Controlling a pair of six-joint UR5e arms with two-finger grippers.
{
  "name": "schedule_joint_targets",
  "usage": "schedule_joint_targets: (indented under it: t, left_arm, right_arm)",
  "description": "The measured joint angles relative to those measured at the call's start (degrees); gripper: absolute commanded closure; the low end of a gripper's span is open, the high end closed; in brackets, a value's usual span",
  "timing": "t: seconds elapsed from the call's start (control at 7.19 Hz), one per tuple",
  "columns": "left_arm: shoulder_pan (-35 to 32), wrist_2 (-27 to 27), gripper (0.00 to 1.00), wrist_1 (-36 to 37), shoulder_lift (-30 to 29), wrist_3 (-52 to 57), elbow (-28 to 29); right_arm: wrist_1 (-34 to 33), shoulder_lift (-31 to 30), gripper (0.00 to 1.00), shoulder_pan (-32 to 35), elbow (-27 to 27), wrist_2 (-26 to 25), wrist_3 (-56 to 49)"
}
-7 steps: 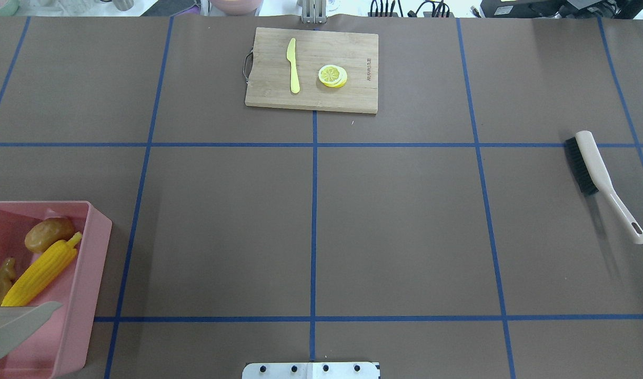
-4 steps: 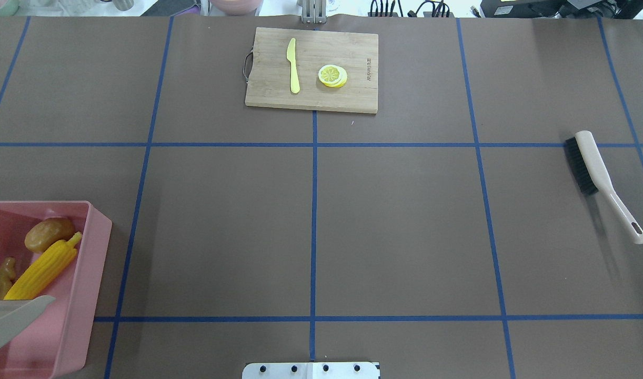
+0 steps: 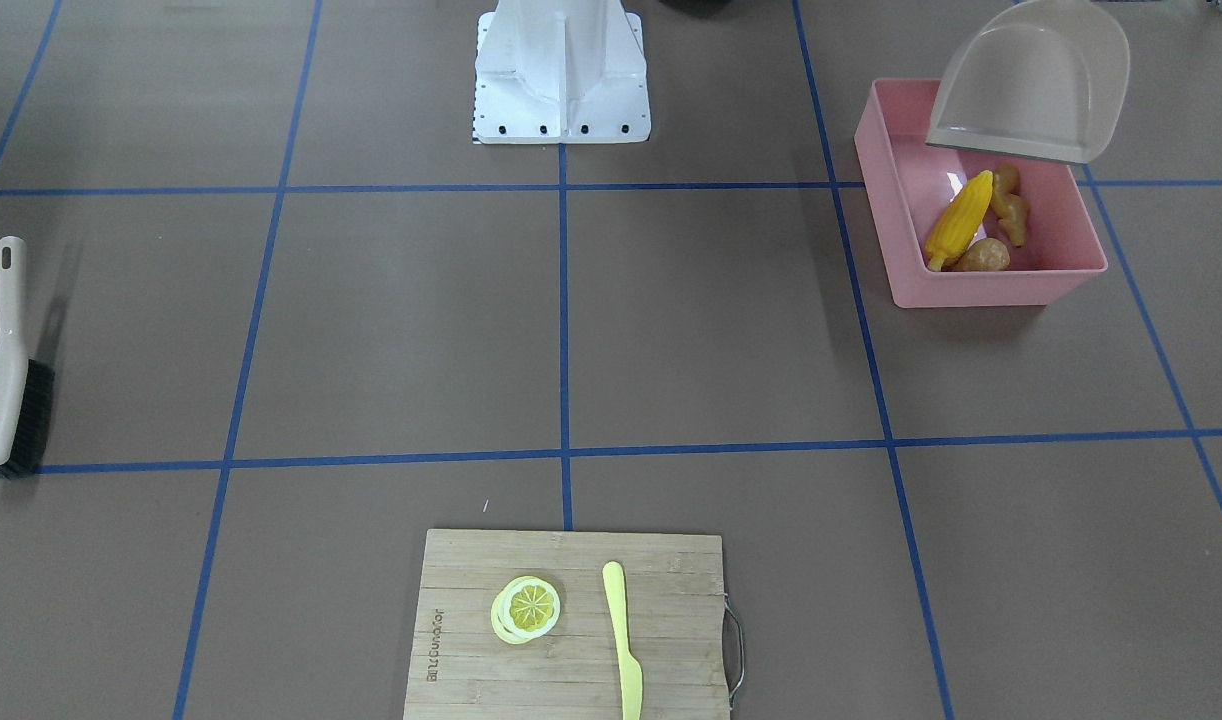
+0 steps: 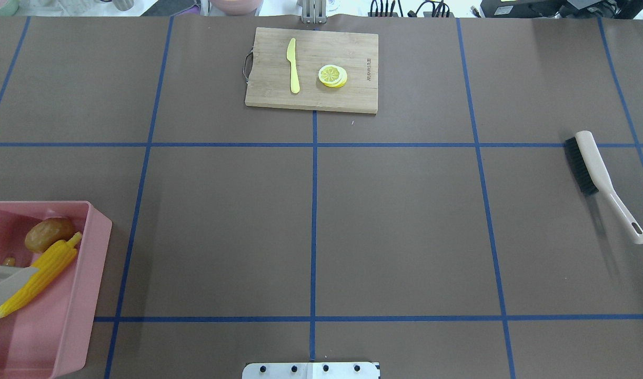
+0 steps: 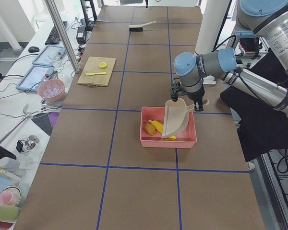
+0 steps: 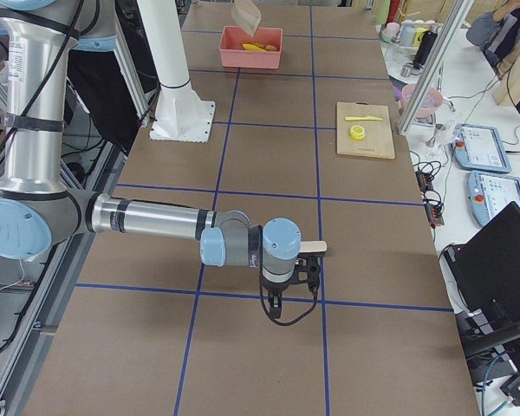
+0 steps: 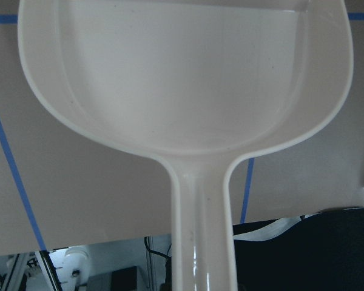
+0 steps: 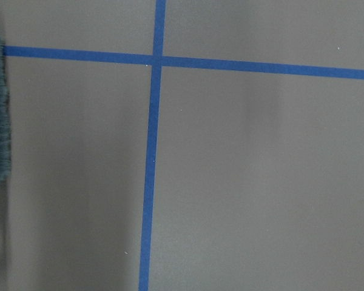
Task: Sweep and dump trash into bin
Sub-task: 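Hold the emptied dustpan upright above the pink bin with the left gripper, then lower the empty dustpan onto the table beside the pink bin with the left gripper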
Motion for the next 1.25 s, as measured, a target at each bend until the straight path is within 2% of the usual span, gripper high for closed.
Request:
schedule_joint_targets:
  t: [0.42,0.7,0.97,1.25]
  left_arm:
    - [-2.7,11.1,1.0,-12.2,-0.7,-4.4,0.3]
    - [-4.3,15.7,1.0,-18.8,-3.1,-7.5,2.0]
    - [-4.6,16.8,1.0,-23.1,-11.0,-12.6,7.4]
    - [-2.1,16.9,1.0,-24.4,-23.5,-13.9,15.2]
  right_arm:
    - [0.0,0.0,0.0,0.0,0.0,0.0,0.0]
    - [0.0,0.0,0.0,0.0,0.0,0.0,0.0]
    - [0.0,0.0,0.0,0.0,0.0,0.0,0.0]
    - [0.0,0.0,0.0,0.0,0.0,0.0,0.0]
